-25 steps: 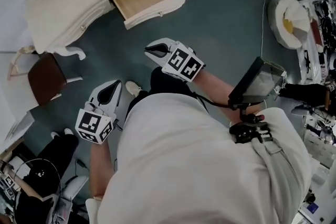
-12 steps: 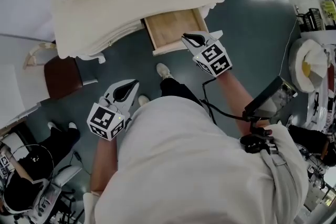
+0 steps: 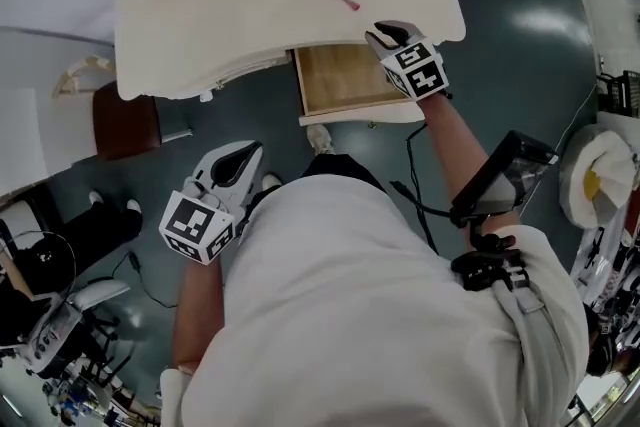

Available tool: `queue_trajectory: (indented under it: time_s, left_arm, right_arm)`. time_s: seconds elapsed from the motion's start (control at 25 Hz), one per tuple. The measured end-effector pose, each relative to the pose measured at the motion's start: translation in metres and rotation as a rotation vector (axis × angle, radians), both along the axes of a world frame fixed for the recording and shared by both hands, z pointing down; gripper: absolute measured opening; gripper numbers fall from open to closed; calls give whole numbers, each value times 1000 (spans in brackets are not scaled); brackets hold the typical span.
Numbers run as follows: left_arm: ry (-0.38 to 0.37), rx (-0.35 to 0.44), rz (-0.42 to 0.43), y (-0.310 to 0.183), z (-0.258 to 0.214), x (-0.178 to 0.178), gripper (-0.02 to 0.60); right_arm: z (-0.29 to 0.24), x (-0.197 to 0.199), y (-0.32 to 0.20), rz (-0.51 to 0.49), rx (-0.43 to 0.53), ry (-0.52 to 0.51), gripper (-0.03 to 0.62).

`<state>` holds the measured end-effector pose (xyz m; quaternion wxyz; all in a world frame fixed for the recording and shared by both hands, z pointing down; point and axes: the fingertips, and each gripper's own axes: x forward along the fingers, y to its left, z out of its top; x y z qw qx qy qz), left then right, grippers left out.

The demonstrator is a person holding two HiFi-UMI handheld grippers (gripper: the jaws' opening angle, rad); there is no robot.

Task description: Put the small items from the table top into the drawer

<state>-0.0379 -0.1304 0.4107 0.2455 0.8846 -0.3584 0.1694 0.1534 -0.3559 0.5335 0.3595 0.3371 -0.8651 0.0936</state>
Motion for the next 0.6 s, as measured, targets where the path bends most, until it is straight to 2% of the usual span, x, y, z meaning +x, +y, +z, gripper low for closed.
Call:
queue_trajectory:
  time_s: [0.32, 0.6]
  left_arm:
    - [-33, -19, -133, -14, -2, -7, 2]
    - [-55, -57, -210, -15, 12, -29, 2]
  right_arm:
    - [37, -18, -65, -29, -51, 4, 112]
    - [85, -41, -105, -41, -94, 46, 109]
